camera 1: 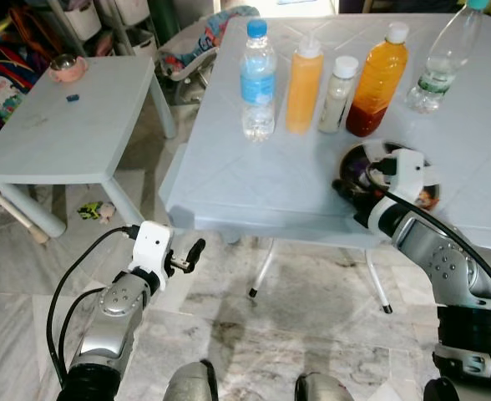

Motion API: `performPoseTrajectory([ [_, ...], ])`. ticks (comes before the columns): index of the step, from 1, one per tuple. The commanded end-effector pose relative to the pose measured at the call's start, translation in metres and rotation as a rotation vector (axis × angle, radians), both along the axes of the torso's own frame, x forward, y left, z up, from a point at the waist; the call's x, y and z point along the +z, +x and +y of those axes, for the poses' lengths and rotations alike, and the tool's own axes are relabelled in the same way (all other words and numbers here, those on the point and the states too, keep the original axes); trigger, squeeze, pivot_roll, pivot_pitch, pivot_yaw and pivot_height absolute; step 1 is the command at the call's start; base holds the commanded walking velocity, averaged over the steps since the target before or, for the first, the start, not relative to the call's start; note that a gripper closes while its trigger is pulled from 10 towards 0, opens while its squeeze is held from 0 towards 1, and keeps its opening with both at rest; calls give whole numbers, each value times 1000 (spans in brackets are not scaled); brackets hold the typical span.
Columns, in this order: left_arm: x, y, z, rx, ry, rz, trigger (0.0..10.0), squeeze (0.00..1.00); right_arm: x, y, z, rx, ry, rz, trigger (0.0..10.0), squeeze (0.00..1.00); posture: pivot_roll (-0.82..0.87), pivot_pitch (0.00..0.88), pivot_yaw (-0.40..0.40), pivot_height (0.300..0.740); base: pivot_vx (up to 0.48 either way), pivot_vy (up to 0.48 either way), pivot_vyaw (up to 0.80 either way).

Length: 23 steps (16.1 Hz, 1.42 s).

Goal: Restocking fridge

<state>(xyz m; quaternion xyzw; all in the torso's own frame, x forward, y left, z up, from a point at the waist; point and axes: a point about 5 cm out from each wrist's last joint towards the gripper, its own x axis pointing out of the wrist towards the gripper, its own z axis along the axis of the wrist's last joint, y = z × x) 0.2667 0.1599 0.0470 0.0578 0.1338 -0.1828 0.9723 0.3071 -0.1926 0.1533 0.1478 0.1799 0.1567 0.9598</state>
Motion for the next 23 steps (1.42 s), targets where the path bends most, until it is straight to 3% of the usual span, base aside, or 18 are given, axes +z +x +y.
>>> performPoseTrajectory([
  [1,-2,-2,3,-4,20,16,10000,0,-6,-4,7,47,19,32,0,0,33,108,112,740,0,0,0],
  [7,-6,-2,1,-4,-3,54,10000,0,-7,-8,8,109,17,41,0,0,31,110,105,740,0,0,0],
  [8,-6,-2,1,-4,-2,57,10000,0,-10,-7,6,97,9,62,10000,0,31,111,103,740,0,0,0],
  [9,-6,-3,1,-4,-2,59,10000,0,-14,-7,4,83,14,81,10000,992,32,112,102,740,0,0,0],
  [20,-11,-6,-3,-53,-11,127,10000,0,-23,-7,-3,96,-34,178,10000,1000,31,120,98,740,0,0,0],
  [22,-11,-6,-3,-59,-13,134,10000,0,-24,-8,-5,102,-53,190,10000,827,31,121,98,740,0,0,0],
  [23,-12,-6,-4,-63,-14,137,10000,0,-25,-8,-6,108,-63,192,1961,424,31,121,99,740,0,0,0],
])
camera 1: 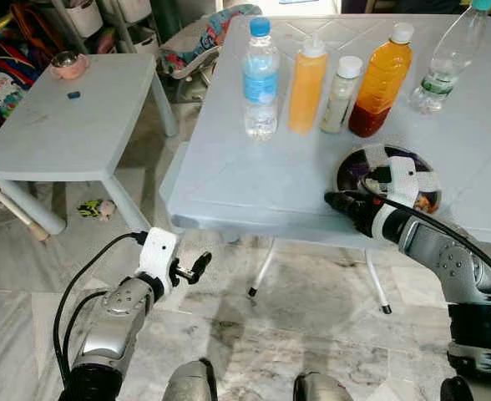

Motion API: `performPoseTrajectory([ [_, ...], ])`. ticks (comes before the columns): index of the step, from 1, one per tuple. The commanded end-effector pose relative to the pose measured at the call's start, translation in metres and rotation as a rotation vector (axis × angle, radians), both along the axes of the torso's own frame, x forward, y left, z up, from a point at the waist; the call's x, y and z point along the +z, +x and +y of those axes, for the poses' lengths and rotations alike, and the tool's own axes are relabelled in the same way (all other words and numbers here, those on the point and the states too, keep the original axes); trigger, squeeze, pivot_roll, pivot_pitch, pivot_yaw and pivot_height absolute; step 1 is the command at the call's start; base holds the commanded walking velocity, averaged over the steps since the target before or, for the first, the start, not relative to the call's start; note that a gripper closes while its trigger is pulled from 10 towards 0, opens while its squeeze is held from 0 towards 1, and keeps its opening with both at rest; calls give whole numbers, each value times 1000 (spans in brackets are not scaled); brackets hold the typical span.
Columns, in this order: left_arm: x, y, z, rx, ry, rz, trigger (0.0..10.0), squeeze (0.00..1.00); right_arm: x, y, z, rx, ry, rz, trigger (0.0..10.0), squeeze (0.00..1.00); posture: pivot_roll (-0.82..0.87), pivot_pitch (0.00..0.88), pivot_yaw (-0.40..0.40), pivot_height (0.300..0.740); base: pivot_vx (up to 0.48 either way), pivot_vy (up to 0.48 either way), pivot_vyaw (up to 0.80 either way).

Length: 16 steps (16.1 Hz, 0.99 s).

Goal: Restocking fridge

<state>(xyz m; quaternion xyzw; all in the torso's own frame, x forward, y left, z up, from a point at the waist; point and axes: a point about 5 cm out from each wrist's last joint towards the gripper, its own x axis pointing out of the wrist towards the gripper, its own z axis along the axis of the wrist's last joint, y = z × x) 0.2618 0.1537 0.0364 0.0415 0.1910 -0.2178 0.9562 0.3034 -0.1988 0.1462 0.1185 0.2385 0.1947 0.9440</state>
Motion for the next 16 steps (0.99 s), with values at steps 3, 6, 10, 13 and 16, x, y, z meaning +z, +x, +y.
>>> performPoseTrajectory([
  [3,-2,-2,3,0,-3,29,10000,0,-18,-7,-1,17,-18,107,0,0,33,119,99,740,0,0,0],
  [6,-3,-3,2,-16,-5,44,10000,0,-21,-10,-1,37,-18,116,0,0,34,119,100,740,0,0,0],
  [10,-5,-4,2,-5,-26,68,10000,0,-23,-12,-2,68,-23,124,0,0,32,119,97,740,0,0,0],
  [13,-3,-1,5,36,-61,89,10000,0,-24,-11,-2,77,-38,115,0,0,38,127,94,740,0,0,0],
  [16,1,-1,12,100,-102,91,10000,0,-22,-12,-2,113,-94,84,0,0,36,131,76,740,0,0,0],
])
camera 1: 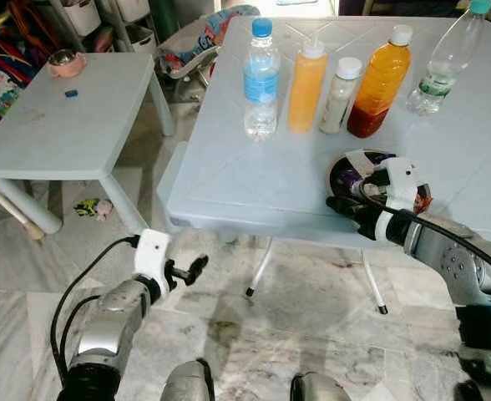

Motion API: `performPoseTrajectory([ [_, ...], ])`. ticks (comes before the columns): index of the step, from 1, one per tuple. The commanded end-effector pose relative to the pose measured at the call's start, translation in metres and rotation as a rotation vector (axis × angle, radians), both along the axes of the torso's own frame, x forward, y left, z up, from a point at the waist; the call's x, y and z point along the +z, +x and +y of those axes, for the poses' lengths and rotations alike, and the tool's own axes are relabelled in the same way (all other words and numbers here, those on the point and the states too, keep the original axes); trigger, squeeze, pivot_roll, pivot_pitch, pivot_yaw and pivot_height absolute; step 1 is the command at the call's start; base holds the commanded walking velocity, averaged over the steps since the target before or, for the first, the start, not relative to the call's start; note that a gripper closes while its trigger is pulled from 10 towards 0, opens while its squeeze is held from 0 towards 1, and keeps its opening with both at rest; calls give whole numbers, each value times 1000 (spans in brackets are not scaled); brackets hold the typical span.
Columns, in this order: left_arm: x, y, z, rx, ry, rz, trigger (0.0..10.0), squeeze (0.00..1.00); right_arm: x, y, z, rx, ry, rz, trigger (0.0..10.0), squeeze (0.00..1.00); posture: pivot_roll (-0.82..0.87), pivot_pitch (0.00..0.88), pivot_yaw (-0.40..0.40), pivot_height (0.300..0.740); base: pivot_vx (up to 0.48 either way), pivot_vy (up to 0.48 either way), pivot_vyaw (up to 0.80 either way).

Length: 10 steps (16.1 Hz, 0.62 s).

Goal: Restocking fridge

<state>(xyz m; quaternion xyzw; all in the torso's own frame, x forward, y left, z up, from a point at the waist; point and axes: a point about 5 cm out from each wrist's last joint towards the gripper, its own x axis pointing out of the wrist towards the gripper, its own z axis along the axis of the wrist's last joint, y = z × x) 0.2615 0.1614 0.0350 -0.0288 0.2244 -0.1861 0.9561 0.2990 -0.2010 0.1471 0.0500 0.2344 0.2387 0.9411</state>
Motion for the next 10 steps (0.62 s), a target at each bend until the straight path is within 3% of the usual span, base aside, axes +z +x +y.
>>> performPoseTrajectory([
  [1,2,-1,6,39,-3,1,10000,0,-23,-8,-1,4,-66,90,0,0,36,130,74,740,0,0,0],
  [2,1,-2,6,75,-14,-8,10000,0,-20,-5,0,27,-214,-25,0,0,33,117,60,740,0,0,0],
  [6,0,-5,3,182,-86,-2,10000,0,-21,-6,12,59,-430,-211,0,0,17,82,39,740,0,0,0],
  [10,-5,-7,2,216,-127,31,10000,0,-36,-20,19,77,-527,-283,0,0,-2,62,35,740,0,0,0],
])
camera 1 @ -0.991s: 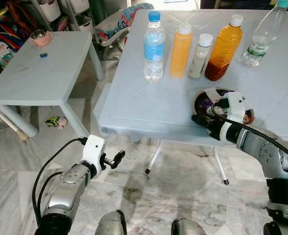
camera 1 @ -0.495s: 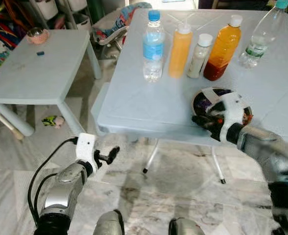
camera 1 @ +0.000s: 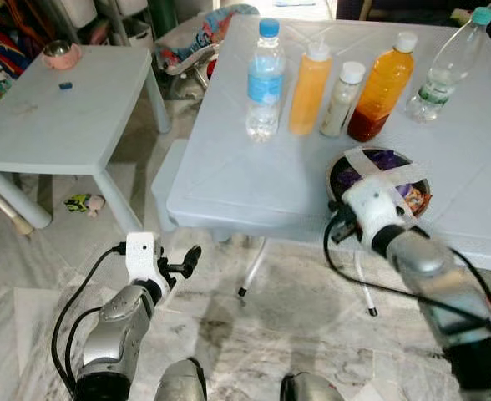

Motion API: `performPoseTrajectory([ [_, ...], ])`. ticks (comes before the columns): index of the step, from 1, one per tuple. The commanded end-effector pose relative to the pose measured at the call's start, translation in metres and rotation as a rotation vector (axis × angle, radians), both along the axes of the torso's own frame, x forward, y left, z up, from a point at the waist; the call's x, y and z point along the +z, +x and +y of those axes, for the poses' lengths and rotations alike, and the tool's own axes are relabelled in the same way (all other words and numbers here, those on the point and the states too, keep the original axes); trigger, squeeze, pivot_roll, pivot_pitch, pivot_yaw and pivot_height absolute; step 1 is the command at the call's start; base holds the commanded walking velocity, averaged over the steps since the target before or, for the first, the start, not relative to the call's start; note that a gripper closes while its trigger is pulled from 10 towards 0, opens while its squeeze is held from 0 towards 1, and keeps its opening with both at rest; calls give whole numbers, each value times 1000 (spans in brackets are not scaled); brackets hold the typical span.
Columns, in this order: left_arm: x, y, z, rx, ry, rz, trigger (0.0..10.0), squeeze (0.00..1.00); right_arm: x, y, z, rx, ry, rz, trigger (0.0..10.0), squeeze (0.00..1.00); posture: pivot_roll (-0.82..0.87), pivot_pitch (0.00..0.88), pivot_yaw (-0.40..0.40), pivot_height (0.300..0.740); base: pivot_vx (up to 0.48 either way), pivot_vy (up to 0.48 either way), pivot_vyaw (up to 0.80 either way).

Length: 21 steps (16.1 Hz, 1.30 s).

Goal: Restocking fridge

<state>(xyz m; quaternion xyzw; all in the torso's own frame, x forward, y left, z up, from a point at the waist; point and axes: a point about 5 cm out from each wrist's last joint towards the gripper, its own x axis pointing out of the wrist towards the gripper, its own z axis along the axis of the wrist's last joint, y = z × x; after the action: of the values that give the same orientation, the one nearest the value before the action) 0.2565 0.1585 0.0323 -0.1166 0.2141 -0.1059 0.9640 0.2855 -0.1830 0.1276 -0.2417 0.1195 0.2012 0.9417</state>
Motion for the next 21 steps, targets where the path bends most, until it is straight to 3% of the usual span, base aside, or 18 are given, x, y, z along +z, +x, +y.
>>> performPoseTrajectory([
  [1,-2,0,3,15,0,16,10000,0,-15,-8,4,23,-46,31,0,0,-6,58,36,740,0,0,0],
  [3,-1,2,-2,5,-14,14,10000,0,-11,-8,7,57,-123,-60,0,0,-13,52,32,740,0,0,0],
  [7,-1,2,-4,13,-19,1,10000,0,-8,-11,13,91,-119,-123,0,0,-17,44,27,740,0,0,0],
  [8,-2,2,-4,15,-18,2,10000,0,-10,-13,16,100,-120,-124,5569,0,-16,43,26,740,0,0,0],
  [9,-1,4,-3,22,-17,1,10000,0,-13,-13,16,104,-141,-127,10000,0,-14,43,27,740,0,0,0],
  [15,-4,4,-4,17,-3,12,10000,0,-24,-13,2,43,-166,-91,10000,0,-22,42,35,740,0,0,0],
  [18,-4,5,-4,5,6,11,10000,0,-26,-9,-10,-42,-119,-66,10000,0,-21,47,41,740,0,0,0],
  [19,-4,4,-4,1,9,11,10000,0,-26,-8,-13,-73,-87,-51,10000,380,-19,50,45,740,0,0,0],
  [21,-4,3,-4,-7,14,12,10000,0,-26,-5,-19,-104,-60,-45,10000,1000,-16,53,51,740,0,0,0],
])
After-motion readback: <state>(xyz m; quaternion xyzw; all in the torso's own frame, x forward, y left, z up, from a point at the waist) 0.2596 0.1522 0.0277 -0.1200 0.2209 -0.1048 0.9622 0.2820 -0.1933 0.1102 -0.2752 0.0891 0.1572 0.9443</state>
